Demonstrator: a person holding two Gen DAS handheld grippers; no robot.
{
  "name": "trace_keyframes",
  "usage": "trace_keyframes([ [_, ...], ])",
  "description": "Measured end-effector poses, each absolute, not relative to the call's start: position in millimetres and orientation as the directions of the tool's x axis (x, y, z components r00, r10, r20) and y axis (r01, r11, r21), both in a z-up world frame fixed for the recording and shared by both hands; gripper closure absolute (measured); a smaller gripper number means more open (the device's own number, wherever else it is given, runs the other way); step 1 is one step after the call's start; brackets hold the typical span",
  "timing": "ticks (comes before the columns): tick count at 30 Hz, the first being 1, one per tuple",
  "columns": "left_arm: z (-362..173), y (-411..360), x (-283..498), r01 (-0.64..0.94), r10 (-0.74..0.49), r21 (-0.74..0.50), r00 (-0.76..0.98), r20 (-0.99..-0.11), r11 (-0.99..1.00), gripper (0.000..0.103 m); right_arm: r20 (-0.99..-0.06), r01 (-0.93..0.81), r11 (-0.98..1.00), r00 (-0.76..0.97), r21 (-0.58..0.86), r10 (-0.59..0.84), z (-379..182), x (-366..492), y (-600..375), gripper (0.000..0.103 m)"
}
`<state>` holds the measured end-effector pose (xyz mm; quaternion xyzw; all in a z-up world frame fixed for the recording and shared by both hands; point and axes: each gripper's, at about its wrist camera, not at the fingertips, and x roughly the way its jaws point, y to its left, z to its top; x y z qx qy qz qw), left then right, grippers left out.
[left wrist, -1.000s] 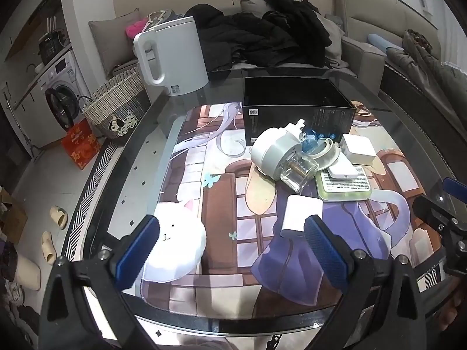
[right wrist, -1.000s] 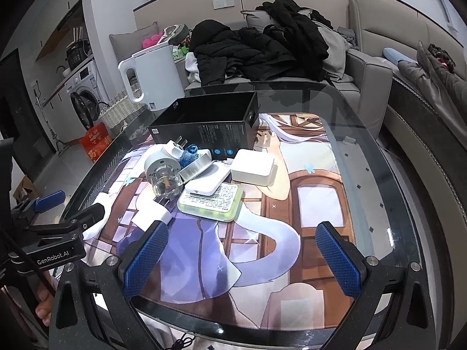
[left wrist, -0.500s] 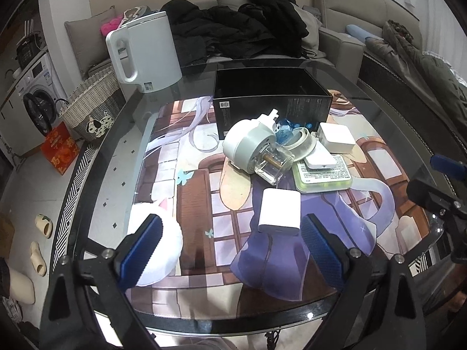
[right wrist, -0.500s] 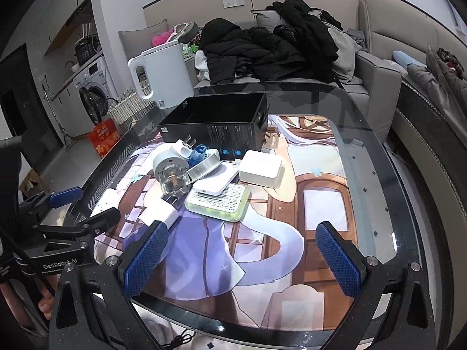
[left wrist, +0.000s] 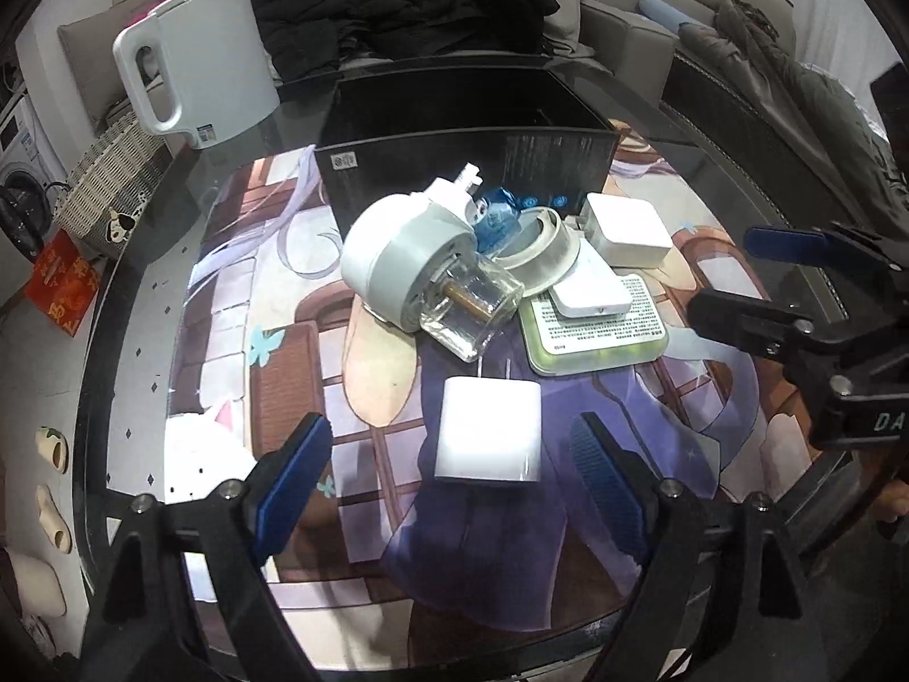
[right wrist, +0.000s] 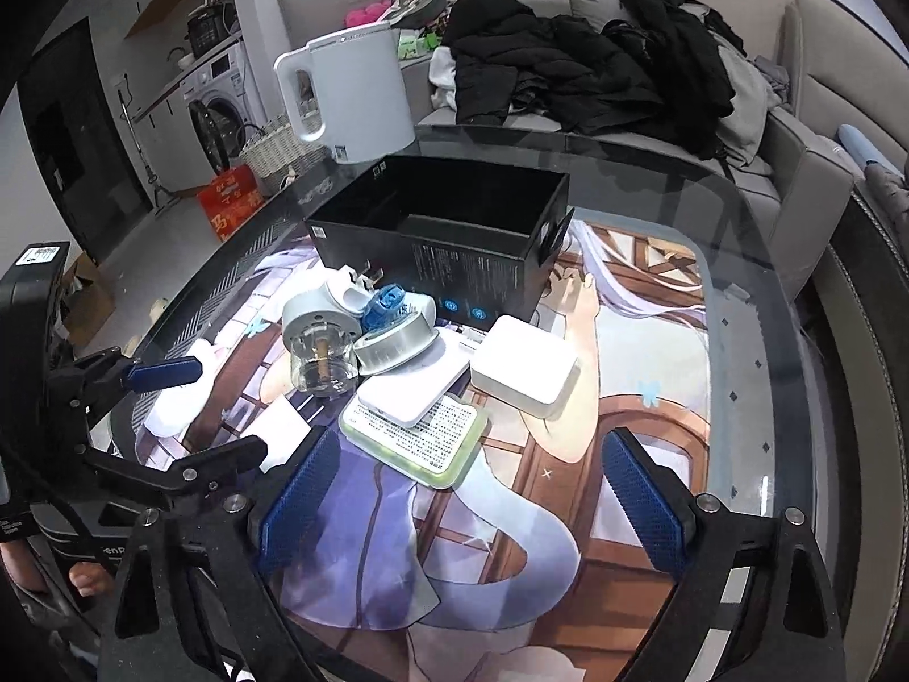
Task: Organize rigid objects
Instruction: 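Grasp the white square charger with the left tool while the right tool reaches toward the green-rimmed card, then lift the charger with the left tool while the right tool grasps the green-rimmed barcode card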
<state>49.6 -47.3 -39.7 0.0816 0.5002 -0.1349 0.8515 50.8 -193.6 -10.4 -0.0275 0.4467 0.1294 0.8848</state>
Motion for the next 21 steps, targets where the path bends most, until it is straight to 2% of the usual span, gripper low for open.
trace_keyframes([
  [4,-51.0,-51.7,53.8,0.327,-0.141,0.014,0.443,-0.885,0.945,0.017,-0.845,-0.287,0.954,0.485,0.091,0.226,-40.3,71.7,-189.4,0.019],
  [16,-65.2,-44.7,65.8,0.322,-0.139,-0.001,0.405,-0.904,0.947,0.019,-0.880,-0.395,0.908,0.373,0.138,0.296,-74.4,99.5,-171.1,0.019],
  [19,-67.4,-39.0,67.0,0.320,-0.146,-0.013,0.395,-0.907,0.947,0.022,-0.882,-0.420,0.897,0.360,0.137,0.304,-75.1,101.2,-161.7,0.019],
  [21,-68.4,-36.0,66.3,0.319,-0.150,-0.021,0.388,-0.909,0.948,0.029,-0.883,-0.437,0.889,0.354,0.136,0.309,-76.5,102.3,-154.5,0.019],
])
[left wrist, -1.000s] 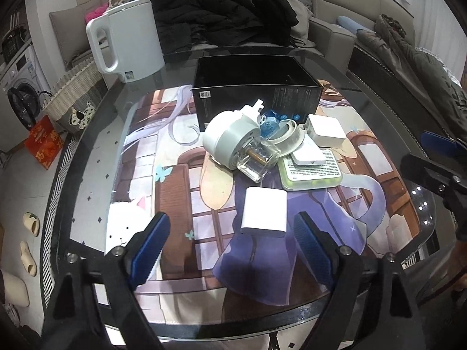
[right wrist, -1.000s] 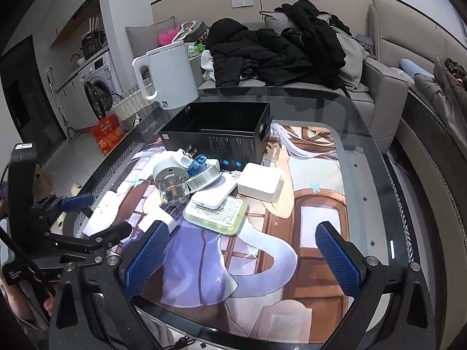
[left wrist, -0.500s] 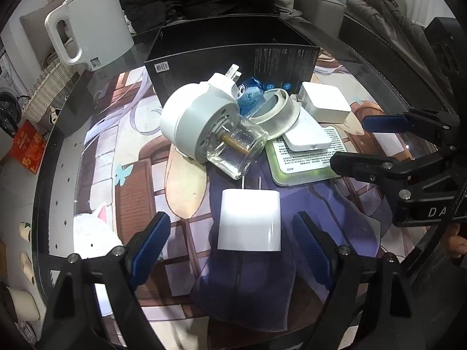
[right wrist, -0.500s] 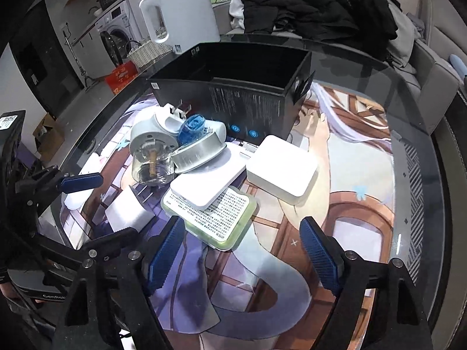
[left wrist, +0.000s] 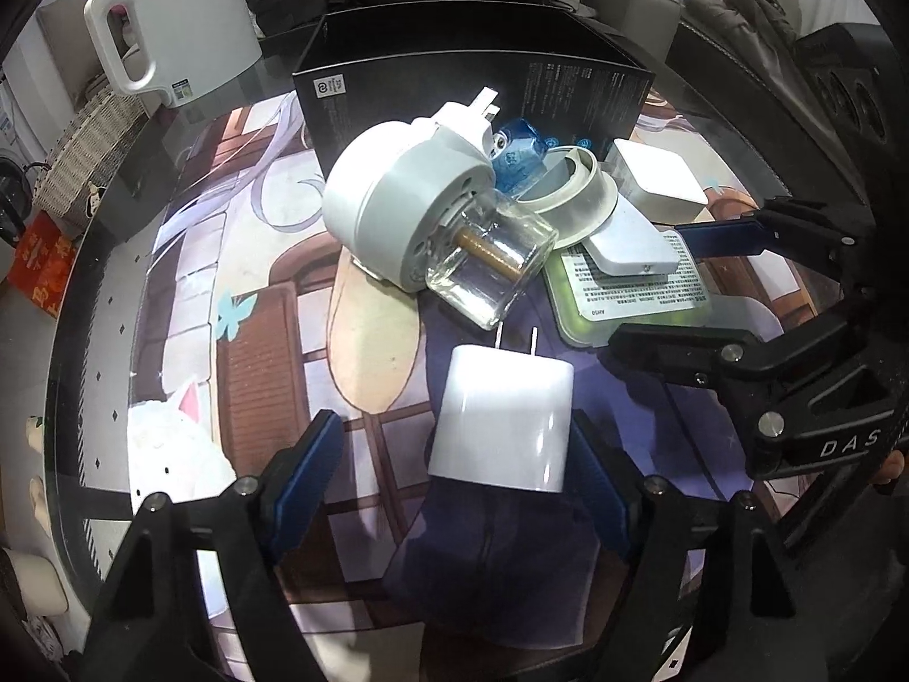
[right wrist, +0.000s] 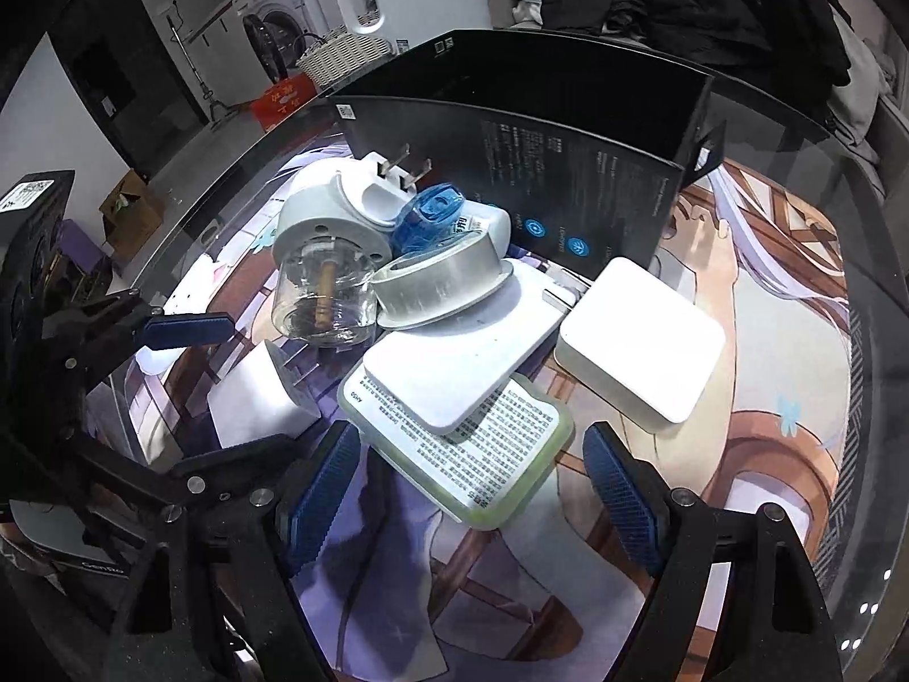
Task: Organize rigid objects
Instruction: 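Lift the charger with the left tool while the right tool grasps the green-rimmed barcode card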
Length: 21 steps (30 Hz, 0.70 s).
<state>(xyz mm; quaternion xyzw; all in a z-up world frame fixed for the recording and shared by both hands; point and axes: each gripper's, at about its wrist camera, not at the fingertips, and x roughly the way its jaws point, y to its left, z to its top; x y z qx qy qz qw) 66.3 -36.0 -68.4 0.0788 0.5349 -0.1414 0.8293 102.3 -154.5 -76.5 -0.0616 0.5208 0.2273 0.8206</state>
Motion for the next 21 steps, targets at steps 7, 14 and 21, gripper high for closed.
trace_keyframes([
  [7,-64.5,-24.0,61.1,0.303,-0.148,-0.024,0.393,-0.908,0.953,0.050,-0.886,-0.479,0.869,0.342,0.122,0.313,-79.3,103.0,-134.1,0.028],
  [14,-61.3,-14.6,53.7,0.283,-0.122,-0.004,0.401,-0.908,0.959,0.060,-0.891,-0.477,0.866,0.314,0.151,0.329,-75.0,79.6,-138.7,0.045],
  [21,-51.8,-17.4,61.3,0.400,-0.143,0.021,0.378,-0.915,0.916,0.047,-0.884,-0.465,0.865,0.306,0.186,0.354,-71.3,61.2,-141.4,0.048],
])
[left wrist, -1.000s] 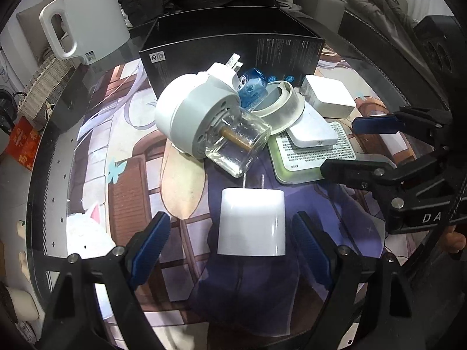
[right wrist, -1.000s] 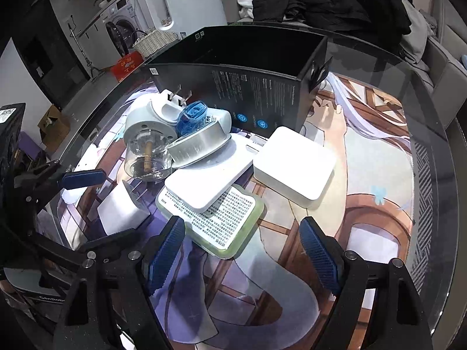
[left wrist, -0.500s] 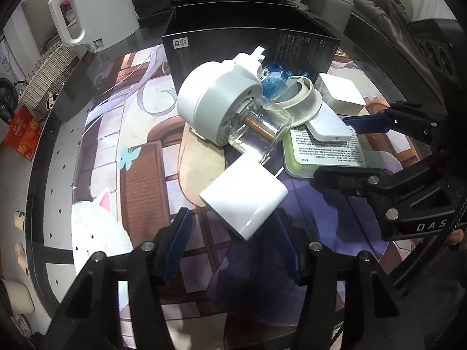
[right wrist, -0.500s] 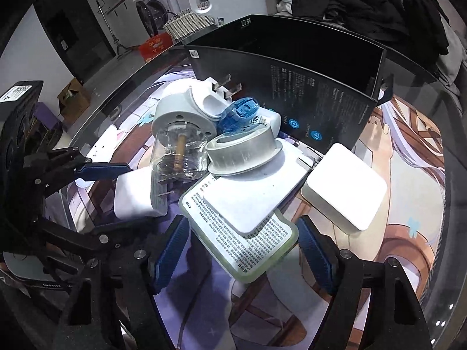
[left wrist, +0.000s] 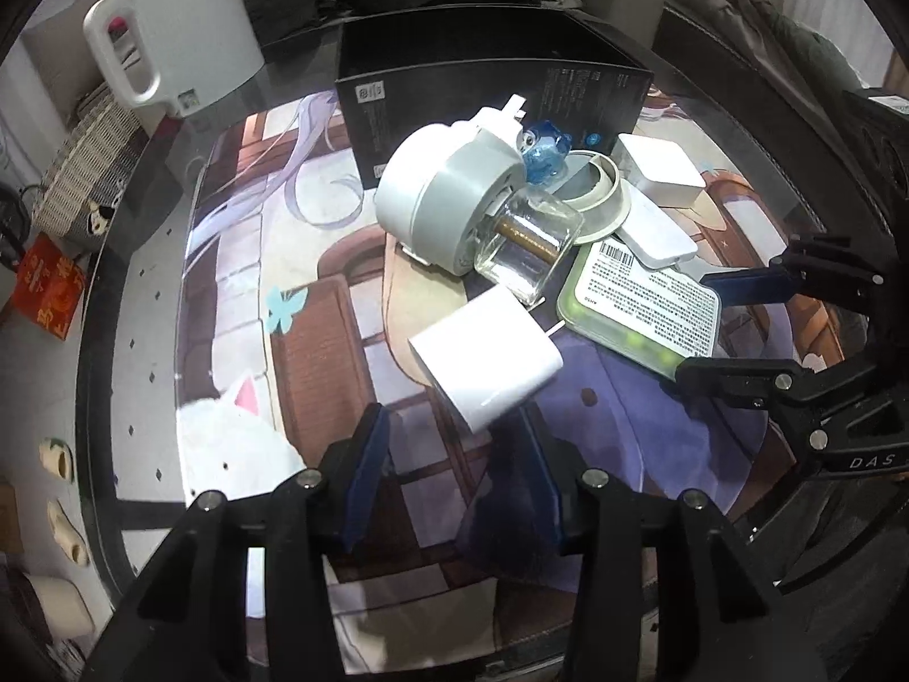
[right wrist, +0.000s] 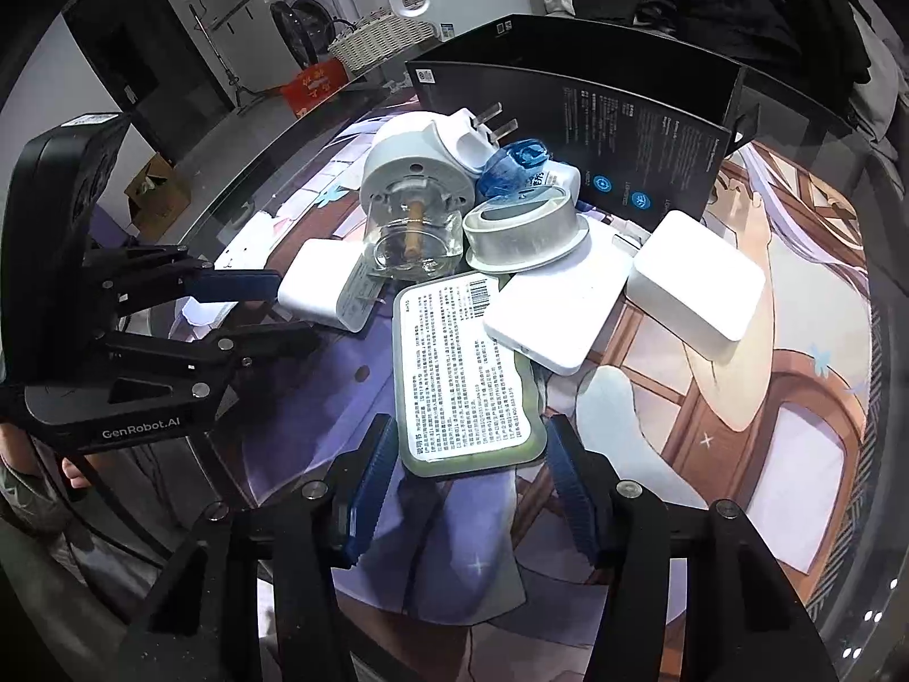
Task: Organize rigid objects
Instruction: 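Lift the charger with the left tool while the right tool grasps the green-rimmed barcode card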
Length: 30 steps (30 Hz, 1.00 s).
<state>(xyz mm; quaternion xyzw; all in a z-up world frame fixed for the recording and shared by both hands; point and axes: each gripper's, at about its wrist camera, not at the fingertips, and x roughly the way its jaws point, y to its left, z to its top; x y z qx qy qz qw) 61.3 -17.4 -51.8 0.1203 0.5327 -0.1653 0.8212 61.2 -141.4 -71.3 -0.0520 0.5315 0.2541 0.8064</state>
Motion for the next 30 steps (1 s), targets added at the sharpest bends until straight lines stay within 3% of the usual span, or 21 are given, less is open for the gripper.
trace_keyframes([
  [2,-49.7,-22.4,66.5,0.451,-0.150,0.040,0.377,-0.914,0.891,0.039,-0.883,-0.474,0.868,0.331,0.150,0.333,-69.2,58.7,-137.2,0.048],
  [7,-60.6,-41.1,75.3,0.536,-0.130,0.086,0.352,-0.927,0.840,0.039,-0.885,-0.494,0.864,0.358,0.093,0.299,-68.5,63.2,-124.0,0.048],
  [11,-59.6,-38.4,78.0,0.526,-0.169,0.037,0.337,-0.926,0.850,0.045,-0.887,-0.506,0.859,0.358,0.078,0.292,-72.1,68.1,-118.6,0.048],
  [25,-59.2,-37.4,57.8,0.496,-0.151,0.056,0.367,-0.918,0.867,0.043,-0.891,-0.468,0.877,0.344,0.111,0.296,-70.1,45.9,-134.9,0.048],
  [30,-59.8,-34.1,59.1,0.486,-0.154,0.048,0.368,-0.917,0.873,0.038,-0.889,-0.476,0.877,0.372,0.063,0.266,-71.8,41.6,-122.7,0.039],
])
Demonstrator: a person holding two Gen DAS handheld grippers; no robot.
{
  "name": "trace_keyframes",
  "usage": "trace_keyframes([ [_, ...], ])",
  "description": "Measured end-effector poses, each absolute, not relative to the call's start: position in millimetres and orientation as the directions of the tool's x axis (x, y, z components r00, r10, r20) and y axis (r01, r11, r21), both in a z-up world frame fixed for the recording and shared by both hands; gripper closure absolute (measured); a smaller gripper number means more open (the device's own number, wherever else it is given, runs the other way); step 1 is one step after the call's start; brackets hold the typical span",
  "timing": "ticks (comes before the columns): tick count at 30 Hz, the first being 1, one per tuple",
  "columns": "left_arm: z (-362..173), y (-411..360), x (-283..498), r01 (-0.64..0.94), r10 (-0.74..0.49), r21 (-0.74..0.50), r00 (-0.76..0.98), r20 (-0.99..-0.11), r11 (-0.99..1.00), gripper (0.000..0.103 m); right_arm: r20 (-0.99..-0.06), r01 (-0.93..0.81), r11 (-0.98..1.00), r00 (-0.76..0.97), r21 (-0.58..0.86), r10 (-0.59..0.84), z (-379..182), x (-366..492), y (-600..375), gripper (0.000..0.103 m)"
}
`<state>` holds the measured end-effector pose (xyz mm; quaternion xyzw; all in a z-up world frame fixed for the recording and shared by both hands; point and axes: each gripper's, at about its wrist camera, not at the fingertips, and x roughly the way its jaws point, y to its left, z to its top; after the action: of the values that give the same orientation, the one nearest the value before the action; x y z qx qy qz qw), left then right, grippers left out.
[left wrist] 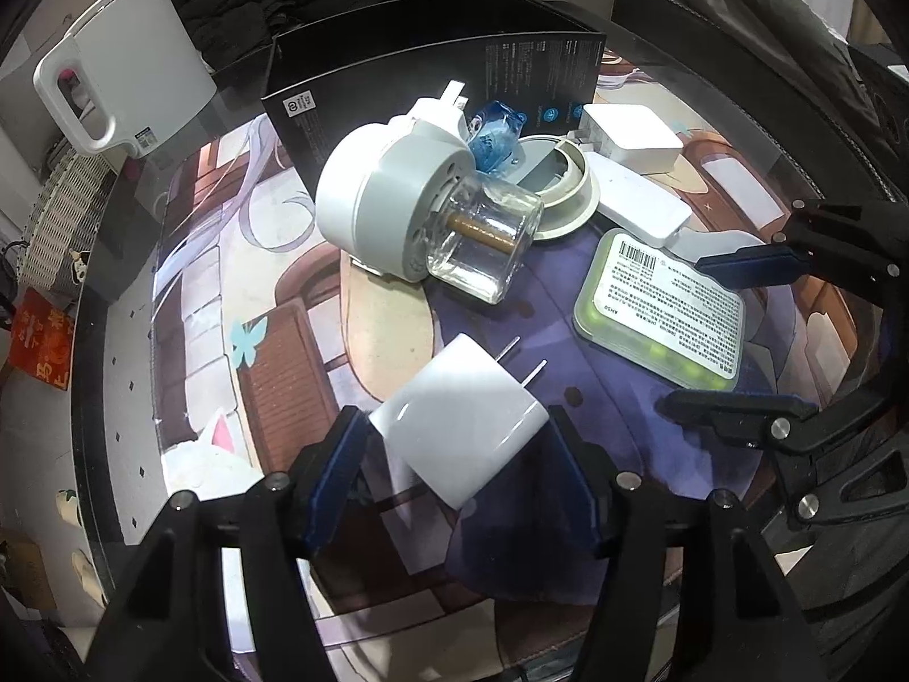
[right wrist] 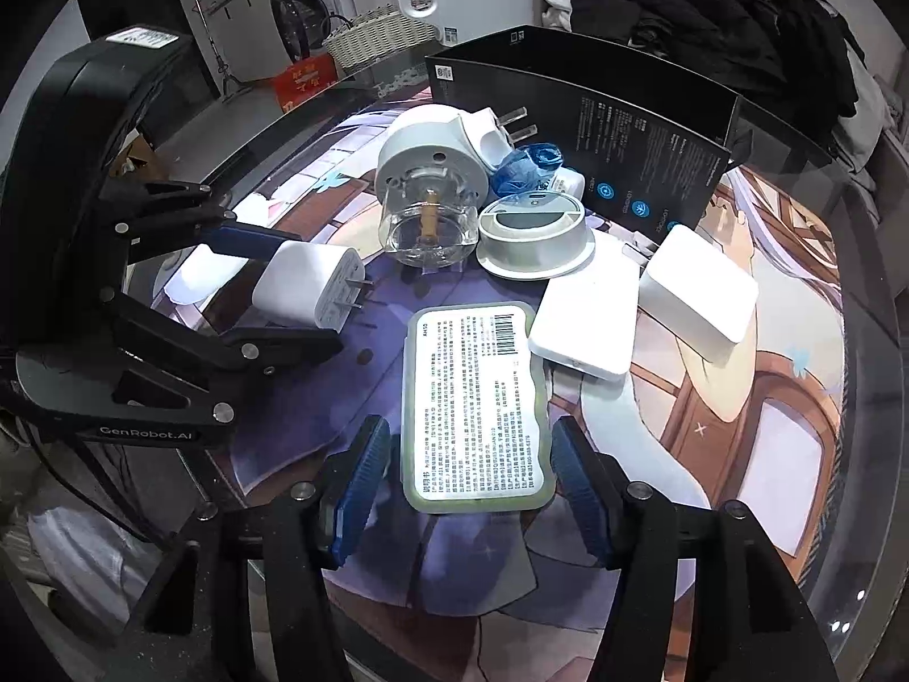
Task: Organize rigid objects
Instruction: 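Lift the charger with the left tool while the right tool grasps the green-rimmed barcode card, then lower the charger and card into the black box and open both tools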
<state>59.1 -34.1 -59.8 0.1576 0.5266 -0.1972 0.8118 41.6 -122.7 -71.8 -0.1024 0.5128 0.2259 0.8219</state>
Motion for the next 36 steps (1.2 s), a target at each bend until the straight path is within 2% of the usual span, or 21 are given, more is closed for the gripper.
trace_keyframes([
  [2,-60.4,-33.5,59.5,0.488,-0.148,0.059,0.375,-0.915,0.871,0.035,-0.894,-0.484,0.874,0.372,0.044,0.251,-75.1,41.4,-116.0,0.038],
  [5,-62.8,-30.1,62.5,0.470,-0.122,0.085,0.393,-0.911,0.879,0.018,-0.896,-0.483,0.875,0.375,0.030,0.237,-76.7,42.2,-115.1,0.038],
  [6,-63.3,-27.3,64.0,0.464,-0.133,0.066,0.384,-0.914,0.883,0.018,-0.897,-0.481,0.876,0.373,0.032,0.238,-77.1,42.4,-114.9,0.038],
  [7,-63.7,-25.4,65.2,0.461,-0.145,0.047,0.373,-0.917,0.886,0.019,-0.897,-0.477,0.878,0.371,0.039,0.242,-76.6,43.3,-116.1,0.039],
  [8,-63.8,-24.5,65.7,0.460,-0.152,0.036,0.366,-0.918,0.887,0.020,-0.896,-0.469,0.882,0.372,0.044,0.242,-76.3,43.8,-117.5,0.044],
  [9,-63.5,-24.4,65.5,0.461,-0.162,0.025,0.360,-0.919,0.887,0.026,-0.896,-0.463,0.885,0.376,0.039,0.236,-75.2,44.3,-119.5,0.047],
  [10,-62.8,-24.5,64.6,0.468,-0.182,0.001,0.347,-0.920,0.884,0.032,-0.897,-0.463,0.885,0.371,0.043,0.238,-74.7,44.3,-120.9,0.047],
  [11,-61.1,-25.8,62.7,0.475,-0.202,-0.018,0.340,-0.919,0.880,0.045,-0.897,-0.461,0.886,0.370,0.048,0.241,-74.2,44.0,-121.9,0.047],
  [18,-56.4,-25.8,57.3,0.456,-0.152,0.041,0.378,-0.913,0.889,0.046,-0.887,-0.448,0.890,0.371,0.087,0.273,-66.4,37.9,-130.2,0.047],
  [23,-37.5,-19.2,53.2,0.435,-0.181,0.018,0.411,-0.893,0.900,0.046,-0.866,-0.439,0.893,0.404,0.099,0.294,-49.5,31.1,-137.1,0.047],
  [30,24.7,-18.3,51.1,0.386,-0.221,0.013,0.554,-0.802,0.922,0.046,-0.800,-0.413,0.904,0.503,0.112,0.329,-7.7,23.5,-151.2,0.047],
  [36,65.9,-20.9,86.7,0.331,-0.206,0.027,0.647,-0.734,0.943,0.046,-0.734,-0.372,0.922,0.597,0.105,0.324,37.7,45.3,-161.7,0.047],
])
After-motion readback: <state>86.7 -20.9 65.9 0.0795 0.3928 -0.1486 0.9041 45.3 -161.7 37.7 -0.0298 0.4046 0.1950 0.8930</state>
